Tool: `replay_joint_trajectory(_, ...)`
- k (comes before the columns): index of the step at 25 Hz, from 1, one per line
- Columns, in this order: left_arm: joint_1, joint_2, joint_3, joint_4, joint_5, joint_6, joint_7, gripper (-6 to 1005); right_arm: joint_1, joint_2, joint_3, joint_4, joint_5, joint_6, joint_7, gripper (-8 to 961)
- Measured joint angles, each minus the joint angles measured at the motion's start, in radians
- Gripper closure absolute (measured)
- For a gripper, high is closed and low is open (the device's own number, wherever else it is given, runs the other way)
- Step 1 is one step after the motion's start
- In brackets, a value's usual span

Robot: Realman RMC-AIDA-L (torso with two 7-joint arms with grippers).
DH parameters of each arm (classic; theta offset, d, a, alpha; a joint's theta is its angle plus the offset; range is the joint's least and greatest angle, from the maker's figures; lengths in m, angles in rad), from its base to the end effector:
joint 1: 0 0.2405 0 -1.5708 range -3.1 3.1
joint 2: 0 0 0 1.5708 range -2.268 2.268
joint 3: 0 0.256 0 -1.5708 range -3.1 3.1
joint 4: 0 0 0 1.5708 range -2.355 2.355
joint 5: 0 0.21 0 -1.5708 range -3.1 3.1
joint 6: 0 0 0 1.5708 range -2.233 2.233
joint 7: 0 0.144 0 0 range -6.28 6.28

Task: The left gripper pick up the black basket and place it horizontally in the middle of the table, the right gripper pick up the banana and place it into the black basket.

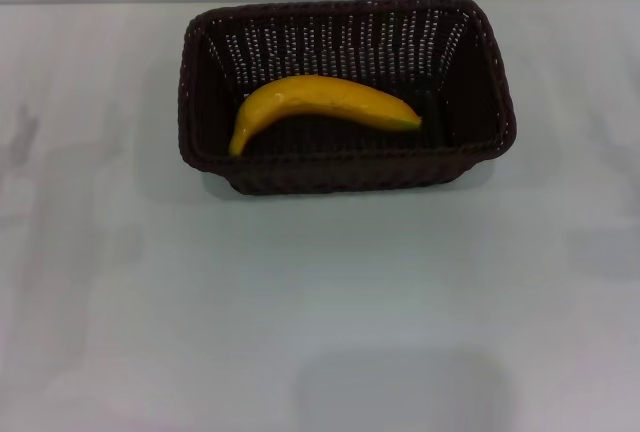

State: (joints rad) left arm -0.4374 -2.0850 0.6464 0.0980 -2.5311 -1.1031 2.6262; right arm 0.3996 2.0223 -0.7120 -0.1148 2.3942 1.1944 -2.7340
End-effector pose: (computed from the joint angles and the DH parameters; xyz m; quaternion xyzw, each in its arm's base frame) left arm -0.3781 0.3293 0.0380 -0.5734 -0.3604 -0.3503 0.6471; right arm 0.3751 0.3238 0.0532 -0.6641 0.2495 0.2987 0.6384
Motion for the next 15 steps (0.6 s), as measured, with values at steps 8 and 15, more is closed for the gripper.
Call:
replay_joint_trajectory(8,-0.031,0.0,-0.002,-0.025,-0.004,0.034,0.003,105,0.013,0.002,-0.009,0.043,-0.002,0.049,0.024,138)
replay_joint_trajectory(15,-0.047,-0.001,-0.005,-0.029,-0.004,0.065,-0.004,104,0.015,0.001,-0.011,0.05,-0.003,0.069,0.035,138)
